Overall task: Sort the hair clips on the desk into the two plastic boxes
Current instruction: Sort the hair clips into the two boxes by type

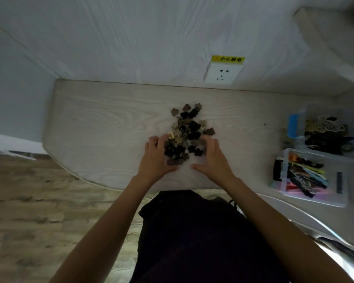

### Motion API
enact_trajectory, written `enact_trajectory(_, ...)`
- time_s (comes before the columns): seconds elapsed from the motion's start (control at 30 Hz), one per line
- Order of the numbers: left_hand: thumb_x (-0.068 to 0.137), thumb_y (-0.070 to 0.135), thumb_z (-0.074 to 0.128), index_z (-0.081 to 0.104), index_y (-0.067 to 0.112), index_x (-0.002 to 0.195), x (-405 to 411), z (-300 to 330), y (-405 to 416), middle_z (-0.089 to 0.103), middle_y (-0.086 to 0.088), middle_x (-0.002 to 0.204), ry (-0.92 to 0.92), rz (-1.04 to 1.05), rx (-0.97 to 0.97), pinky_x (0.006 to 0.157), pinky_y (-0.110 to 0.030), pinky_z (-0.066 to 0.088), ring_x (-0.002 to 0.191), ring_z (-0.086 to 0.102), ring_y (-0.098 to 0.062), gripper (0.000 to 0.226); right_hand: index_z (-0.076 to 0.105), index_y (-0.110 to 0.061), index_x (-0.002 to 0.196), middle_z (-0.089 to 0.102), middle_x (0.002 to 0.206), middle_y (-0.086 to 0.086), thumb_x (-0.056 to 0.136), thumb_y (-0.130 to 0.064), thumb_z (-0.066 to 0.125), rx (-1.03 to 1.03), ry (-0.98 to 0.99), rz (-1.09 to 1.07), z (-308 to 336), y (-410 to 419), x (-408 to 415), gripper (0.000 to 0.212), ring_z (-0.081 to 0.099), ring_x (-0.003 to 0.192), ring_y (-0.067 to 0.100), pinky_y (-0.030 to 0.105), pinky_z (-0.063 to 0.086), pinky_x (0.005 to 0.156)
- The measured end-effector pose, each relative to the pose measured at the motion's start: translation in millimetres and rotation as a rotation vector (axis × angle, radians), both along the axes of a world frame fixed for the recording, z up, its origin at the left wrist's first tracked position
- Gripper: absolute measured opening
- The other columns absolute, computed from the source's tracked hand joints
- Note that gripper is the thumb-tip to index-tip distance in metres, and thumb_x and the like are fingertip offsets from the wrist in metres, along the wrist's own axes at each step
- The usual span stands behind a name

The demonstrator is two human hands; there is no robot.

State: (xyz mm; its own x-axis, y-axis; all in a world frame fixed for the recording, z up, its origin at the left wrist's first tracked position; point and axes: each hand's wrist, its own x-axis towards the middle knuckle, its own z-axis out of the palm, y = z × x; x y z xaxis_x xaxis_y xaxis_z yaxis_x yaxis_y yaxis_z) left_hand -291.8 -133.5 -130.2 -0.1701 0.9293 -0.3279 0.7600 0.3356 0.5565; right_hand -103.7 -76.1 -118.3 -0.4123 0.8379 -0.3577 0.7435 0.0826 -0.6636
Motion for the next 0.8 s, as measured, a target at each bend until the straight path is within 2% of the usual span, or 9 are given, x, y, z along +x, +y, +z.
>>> enact_trajectory(0.1,0.063,0.033,0.082,0.043,0.012,0.125,6,0,4,0.045,-0.013,0.117,-0.081,0.052,0.051,0.081,-0.038,0.049,0.103,0.053,-0.032,0.076,0.03,-0.02,0.132,0.036,0.128,0.011,0.069,-0.028,0.078,0.03,-0.077,0.096,-2,-6,-15,0.08,0.049,0.11,0.027,0.04,0.049,0.087)
enact_trajectory(0.2,0.072,0.031,0.076,0.045,0.014,0.122,7,3,8,0.05,-0.01,0.115,-0.072,0.024,0.057,0.071,-0.028,0.04,0.098,0.058,-0.029,0.061,0.032,-0.02,0.134,0.034,0.129,0.015,0.072,-0.034,0.075,0.08,-0.147,0.105,-5,-4,-25,0.077,0.052,0.105,0.031,0.044,0.051,0.083)
enact_trajectory(0.27,0.073,0.027,0.075,0.046,0.016,0.124,7,6,10,0.051,-0.009,0.116,-0.074,0.002,0.049,0.074,-0.027,0.039,0.099,0.057,-0.027,0.059,0.034,-0.02,0.134,0.034,0.129,0.016,0.072,-0.04,0.073,0.107,-0.186,0.083,-4,-2,-28,0.076,0.053,0.102,0.032,0.045,0.052,0.082)
enact_trajectory(0.37,0.075,0.026,0.072,0.045,0.018,0.129,6,8,11,0.049,-0.01,0.12,-0.063,-0.045,0.053,0.079,-0.033,0.045,0.1,0.058,-0.029,0.06,0.039,-0.015,0.129,0.036,0.128,0.017,0.075,-0.041,0.071,0.132,-0.221,0.078,-3,0,-32,0.068,0.055,0.1,0.031,0.042,0.05,0.079)
enact_trajectory(0.5,0.077,0.027,0.07,0.043,0.017,0.13,8,8,16,0.046,-0.012,0.123,-0.041,-0.07,0.024,0.083,-0.035,0.046,0.1,0.058,-0.031,0.06,0.044,-0.012,0.122,0.041,0.122,0.016,0.077,-0.029,0.071,0.12,-0.167,0.007,-2,1,-32,0.055,0.056,0.097,0.031,0.04,0.049,0.078)
enact_trajectory(0.6,0.075,0.025,0.071,0.044,0.015,0.129,10,8,20,0.046,-0.012,0.122,-0.056,-0.063,0.033,0.081,-0.034,0.045,0.099,0.058,-0.032,0.061,0.045,-0.012,0.123,0.039,0.124,0.016,0.077,-0.023,0.071,0.107,-0.111,-0.028,-1,1,-31,0.053,0.054,0.1,0.031,0.038,0.047,0.081)
enact_trajectory(0.7,0.073,0.026,0.073,0.045,0.018,0.127,9,4,25,0.048,-0.009,0.118,-0.119,-0.016,0.027,0.077,-0.026,0.042,0.097,0.058,-0.025,0.062,0.045,-0.008,0.118,0.04,0.124,0.015,0.076,-0.019,0.071,0.082,-0.063,-0.066,-1,2,-30,0.051,0.053,0.1,0.031,0.039,0.047,0.081)
enact_trajectory(0.8,0.073,0.026,0.074,0.046,0.021,0.126,10,1,29,0.051,-0.005,0.118,-0.249,0.033,0.041,0.08,-0.026,0.05,0.099,0.06,-0.019,0.061,0.044,-0.006,0.111,0.047,0.117,0.014,0.072,-0.018,0.074,0.002,0.032,-0.166,-2,8,-25,0.051,0.051,0.101,0.027,0.036,0.045,0.081)
